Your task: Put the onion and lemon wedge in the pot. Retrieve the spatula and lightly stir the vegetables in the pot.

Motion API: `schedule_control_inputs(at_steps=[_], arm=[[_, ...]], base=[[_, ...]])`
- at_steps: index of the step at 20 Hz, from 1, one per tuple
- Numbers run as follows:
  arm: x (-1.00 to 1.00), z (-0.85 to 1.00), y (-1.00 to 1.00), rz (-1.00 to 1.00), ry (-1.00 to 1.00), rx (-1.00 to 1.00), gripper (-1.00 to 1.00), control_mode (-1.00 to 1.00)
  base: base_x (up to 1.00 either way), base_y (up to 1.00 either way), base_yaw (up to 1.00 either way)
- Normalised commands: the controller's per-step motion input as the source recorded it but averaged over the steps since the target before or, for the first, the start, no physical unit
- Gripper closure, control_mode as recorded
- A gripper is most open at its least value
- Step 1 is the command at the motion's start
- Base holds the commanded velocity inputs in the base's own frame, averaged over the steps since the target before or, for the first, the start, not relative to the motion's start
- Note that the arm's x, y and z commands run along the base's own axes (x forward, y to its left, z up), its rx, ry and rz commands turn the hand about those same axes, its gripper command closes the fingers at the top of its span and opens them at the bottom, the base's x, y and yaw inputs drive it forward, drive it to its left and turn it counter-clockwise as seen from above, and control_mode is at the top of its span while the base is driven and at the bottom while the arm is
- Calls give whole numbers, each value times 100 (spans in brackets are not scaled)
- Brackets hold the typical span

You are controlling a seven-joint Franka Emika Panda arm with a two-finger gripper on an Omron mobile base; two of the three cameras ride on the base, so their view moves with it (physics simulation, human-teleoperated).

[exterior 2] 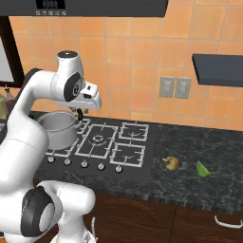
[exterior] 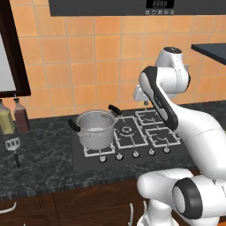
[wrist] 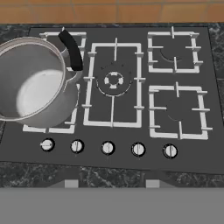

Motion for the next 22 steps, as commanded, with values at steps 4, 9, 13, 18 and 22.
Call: schedule_control_inputs(at_steps=[4,9,13,18,22], arm=[[-12,-1,-16,0,-4,0,-100,-100],[0,-9,-90,-1,-2,0,-100,-100],[0,-15,-100,-4,0,0,-100,-100],[-3,-24,-100,-4,0,0,-100,-100],[-4,-28,-100,-7,0,-1,-100,-100]], base=[[0,0,0],[0,0,0],[0,0,0],[0,0,0],[0,0,0]])
